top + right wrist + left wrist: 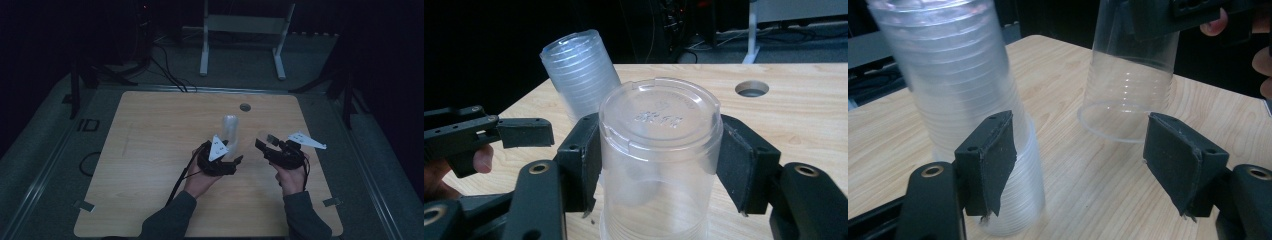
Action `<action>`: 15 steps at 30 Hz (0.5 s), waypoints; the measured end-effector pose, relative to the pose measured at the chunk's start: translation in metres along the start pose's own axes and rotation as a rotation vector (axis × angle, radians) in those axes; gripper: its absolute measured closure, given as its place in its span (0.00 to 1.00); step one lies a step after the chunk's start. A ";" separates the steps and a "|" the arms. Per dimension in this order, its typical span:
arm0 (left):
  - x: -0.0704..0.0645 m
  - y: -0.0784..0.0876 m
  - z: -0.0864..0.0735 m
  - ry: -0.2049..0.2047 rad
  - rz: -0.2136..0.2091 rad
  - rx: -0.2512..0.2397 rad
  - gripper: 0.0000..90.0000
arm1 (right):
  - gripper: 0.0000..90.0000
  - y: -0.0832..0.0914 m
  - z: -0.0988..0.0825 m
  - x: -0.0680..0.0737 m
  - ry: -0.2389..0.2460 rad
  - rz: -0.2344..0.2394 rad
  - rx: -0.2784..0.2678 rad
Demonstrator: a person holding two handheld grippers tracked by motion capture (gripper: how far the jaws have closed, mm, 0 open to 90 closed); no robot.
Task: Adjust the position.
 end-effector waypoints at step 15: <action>-0.011 -0.016 -0.002 -0.021 -0.028 0.030 0.31 | 0.45 0.000 -0.007 0.003 -0.030 0.021 0.001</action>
Point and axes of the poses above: each handheld gripper's, and its own axes: y roughly backward along the jaws, z roughly out of its top, x roughly to its left, the point moved 9 cm from there along -y, roughly forward along the jaws, and after that the axes turned 5 degrees about -y, right-handed, at the moved point
